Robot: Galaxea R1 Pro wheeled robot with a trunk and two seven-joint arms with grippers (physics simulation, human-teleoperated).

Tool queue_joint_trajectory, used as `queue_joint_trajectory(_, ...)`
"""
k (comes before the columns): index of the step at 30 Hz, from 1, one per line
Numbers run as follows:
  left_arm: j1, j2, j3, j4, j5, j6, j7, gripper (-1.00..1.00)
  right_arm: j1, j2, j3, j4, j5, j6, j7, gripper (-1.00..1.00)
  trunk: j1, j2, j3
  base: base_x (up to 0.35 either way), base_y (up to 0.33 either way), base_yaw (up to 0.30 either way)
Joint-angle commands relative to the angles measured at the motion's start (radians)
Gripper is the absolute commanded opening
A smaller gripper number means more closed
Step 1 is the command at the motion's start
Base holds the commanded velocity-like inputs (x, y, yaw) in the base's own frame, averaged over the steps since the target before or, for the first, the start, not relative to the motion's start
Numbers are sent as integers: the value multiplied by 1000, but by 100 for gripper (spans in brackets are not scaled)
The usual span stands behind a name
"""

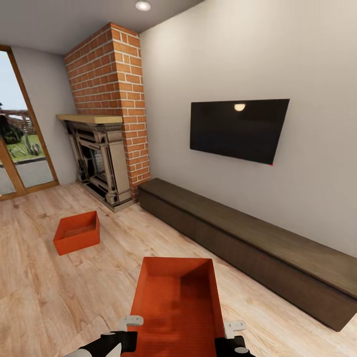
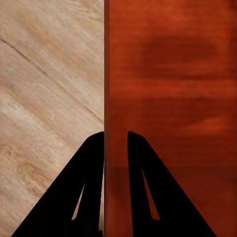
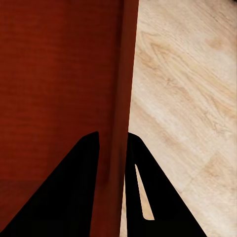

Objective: Move the two storage containers from the living room to the garage. In the garage, place one container on the floor and stack the other container on top of it (either order is fine).

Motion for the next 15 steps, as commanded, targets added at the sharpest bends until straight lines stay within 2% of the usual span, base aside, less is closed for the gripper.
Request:
queue_joint_trajectory(1, -1, 1, 2, -1, -8, 4, 11, -100, -1, -6, 8, 2, -17, -6, -16, -100, 0, -1, -1, 0, 0, 0)
queue_joint_trajectory(15, -1, 1, 2, -1, -8, 4, 10, -100, -1, -6, 8, 2, -17, -6, -16, -100, 0, -1, 19, 0, 0, 0)
